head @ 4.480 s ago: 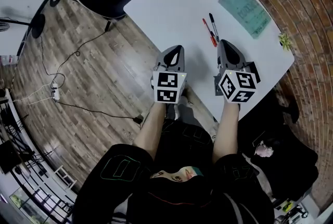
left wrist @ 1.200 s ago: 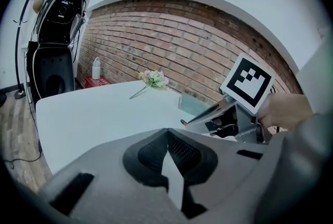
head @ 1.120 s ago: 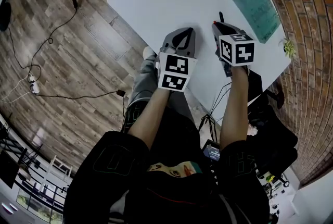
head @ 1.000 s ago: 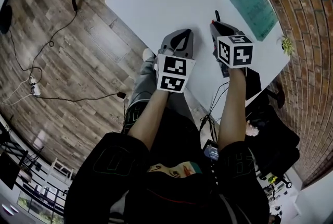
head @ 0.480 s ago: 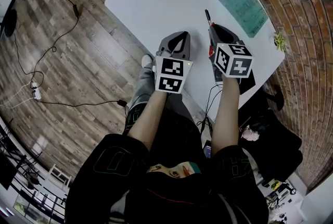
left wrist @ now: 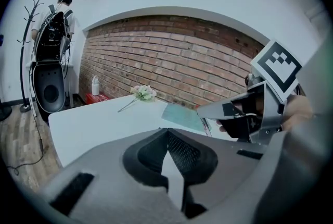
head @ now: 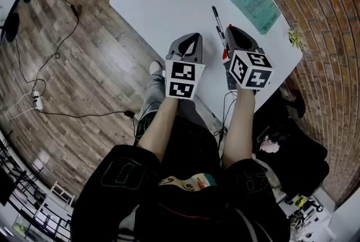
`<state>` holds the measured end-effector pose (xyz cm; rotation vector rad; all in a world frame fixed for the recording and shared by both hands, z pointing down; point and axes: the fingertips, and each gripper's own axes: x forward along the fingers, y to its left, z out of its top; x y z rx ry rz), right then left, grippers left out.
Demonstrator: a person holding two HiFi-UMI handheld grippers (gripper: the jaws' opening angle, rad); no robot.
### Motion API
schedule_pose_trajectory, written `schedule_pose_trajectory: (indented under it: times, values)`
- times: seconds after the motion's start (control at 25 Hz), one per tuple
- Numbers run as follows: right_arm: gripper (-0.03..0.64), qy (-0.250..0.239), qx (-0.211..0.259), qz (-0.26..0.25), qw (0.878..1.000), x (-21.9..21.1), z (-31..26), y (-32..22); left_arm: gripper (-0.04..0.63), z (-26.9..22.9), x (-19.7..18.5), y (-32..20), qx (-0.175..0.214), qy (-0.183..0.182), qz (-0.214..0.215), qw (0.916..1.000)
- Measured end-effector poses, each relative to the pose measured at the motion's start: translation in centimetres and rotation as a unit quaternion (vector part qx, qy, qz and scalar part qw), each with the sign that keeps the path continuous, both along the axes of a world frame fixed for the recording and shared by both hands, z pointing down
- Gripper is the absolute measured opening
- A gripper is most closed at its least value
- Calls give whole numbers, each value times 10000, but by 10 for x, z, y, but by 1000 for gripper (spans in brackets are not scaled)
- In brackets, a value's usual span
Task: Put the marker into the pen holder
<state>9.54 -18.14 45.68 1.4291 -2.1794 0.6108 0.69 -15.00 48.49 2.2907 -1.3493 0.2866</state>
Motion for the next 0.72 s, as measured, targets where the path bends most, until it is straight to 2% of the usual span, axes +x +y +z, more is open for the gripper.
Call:
schedule_pose_trajectory:
  times: [0.36, 0.72]
  values:
    - [43, -441, 442, 179, 9979, 25, -32, 29, 8, -19, 24, 20, 220, 93, -58, 9997]
    - [43, -664, 850, 324, 9936, 54, -53, 54, 8, -35, 56, 40, 413, 94, 101, 9991]
